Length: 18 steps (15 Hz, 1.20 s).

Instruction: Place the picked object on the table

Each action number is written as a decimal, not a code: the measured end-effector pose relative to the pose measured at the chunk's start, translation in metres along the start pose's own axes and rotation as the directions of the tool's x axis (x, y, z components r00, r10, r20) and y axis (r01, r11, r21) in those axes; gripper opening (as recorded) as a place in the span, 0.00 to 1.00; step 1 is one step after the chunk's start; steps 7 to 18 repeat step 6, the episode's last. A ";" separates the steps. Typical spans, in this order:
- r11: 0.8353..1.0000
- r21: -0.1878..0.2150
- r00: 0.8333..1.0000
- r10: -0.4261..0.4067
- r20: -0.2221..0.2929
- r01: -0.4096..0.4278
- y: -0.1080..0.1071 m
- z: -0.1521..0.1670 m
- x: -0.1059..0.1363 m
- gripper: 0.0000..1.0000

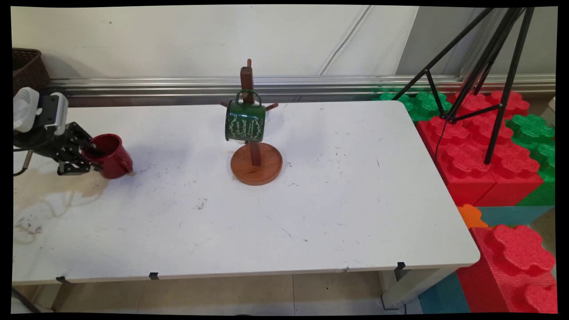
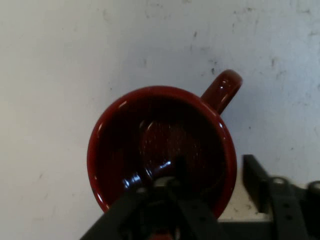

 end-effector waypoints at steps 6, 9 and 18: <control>1.000 -0.007 1.000 -0.004 -0.014 0.004 -0.002 0.001 0.003 1.00; 1.000 -0.007 1.000 -0.004 -0.014 0.004 -0.002 0.001 0.003 1.00; 1.000 -0.007 1.000 -0.004 -0.014 0.004 -0.002 0.001 0.003 1.00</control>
